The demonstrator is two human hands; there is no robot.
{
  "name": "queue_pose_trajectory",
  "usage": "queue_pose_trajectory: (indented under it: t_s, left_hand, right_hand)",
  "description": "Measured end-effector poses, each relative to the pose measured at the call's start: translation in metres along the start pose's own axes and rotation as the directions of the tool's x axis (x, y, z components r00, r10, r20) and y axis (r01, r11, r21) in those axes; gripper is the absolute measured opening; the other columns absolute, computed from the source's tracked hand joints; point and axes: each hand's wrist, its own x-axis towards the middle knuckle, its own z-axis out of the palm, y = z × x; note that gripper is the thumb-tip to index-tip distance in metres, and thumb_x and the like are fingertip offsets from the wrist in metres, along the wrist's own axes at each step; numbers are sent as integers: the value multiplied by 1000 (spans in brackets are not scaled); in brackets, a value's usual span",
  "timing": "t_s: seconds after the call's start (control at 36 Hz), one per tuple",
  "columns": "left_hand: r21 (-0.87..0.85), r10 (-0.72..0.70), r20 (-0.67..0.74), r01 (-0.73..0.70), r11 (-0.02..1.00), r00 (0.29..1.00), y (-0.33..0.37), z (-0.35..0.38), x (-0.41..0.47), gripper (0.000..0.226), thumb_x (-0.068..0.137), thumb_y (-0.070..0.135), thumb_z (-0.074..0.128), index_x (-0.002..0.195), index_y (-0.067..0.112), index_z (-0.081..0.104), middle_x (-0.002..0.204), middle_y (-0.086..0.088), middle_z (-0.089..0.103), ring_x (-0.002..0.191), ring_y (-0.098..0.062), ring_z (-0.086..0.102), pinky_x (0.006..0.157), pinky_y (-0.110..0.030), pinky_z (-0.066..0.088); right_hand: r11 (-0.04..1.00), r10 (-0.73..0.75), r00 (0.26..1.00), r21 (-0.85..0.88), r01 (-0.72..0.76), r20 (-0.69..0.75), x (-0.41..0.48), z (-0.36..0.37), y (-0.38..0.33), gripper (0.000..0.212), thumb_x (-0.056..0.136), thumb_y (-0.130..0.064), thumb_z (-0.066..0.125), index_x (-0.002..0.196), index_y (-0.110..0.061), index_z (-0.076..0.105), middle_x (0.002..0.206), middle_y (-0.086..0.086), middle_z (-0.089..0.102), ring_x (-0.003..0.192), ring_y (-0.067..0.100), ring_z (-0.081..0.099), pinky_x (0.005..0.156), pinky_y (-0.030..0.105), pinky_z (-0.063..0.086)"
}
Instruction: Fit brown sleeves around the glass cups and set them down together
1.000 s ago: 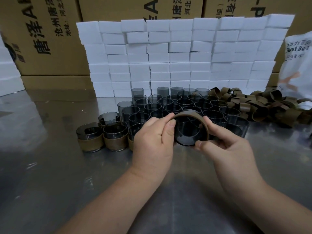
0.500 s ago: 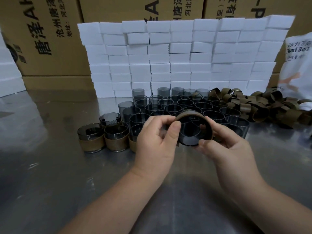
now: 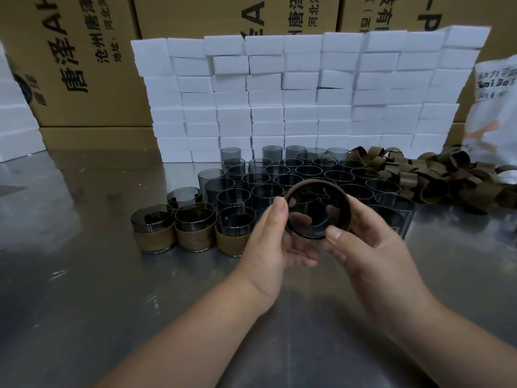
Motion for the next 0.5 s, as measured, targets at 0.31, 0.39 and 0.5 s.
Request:
queue_pose_trajectory:
  t_s: [0.31,0.39,0.5]
  left_hand:
    - [-35,93,-108,-97,995,990,-1,2,1,58,63,63,50,94,14,56,65,4,66,50,-11,59,42,-20,43]
    - [-26,125,-116,-129,991,985,-3,3,0,56,60,63,49,87,16,60,66,3,66,50,-7,56,43,-18,40]
    - [-94,124,-78,-131,987,989,-1,6,-2,62,66,51,52,104,4,60,77,-9,67,60,-18,61,48,-24,47]
  right_hand:
    - [965,54,985,244,-93,162,-2,8,-7,103,46,-52,87,126,3,51,115,15,67,100,20,66,76,24,53]
    - [974,63,983,206,-99,172,-2,8,-5,81,47,-61,83,106,-7,67,102,13,71,89,21,66,73,27,54]
    - [970,125,976,186,-158,178,-2,7,-3,76,40,-68,81,99,-21,73,91,4,72,65,7,60,57,17,48]
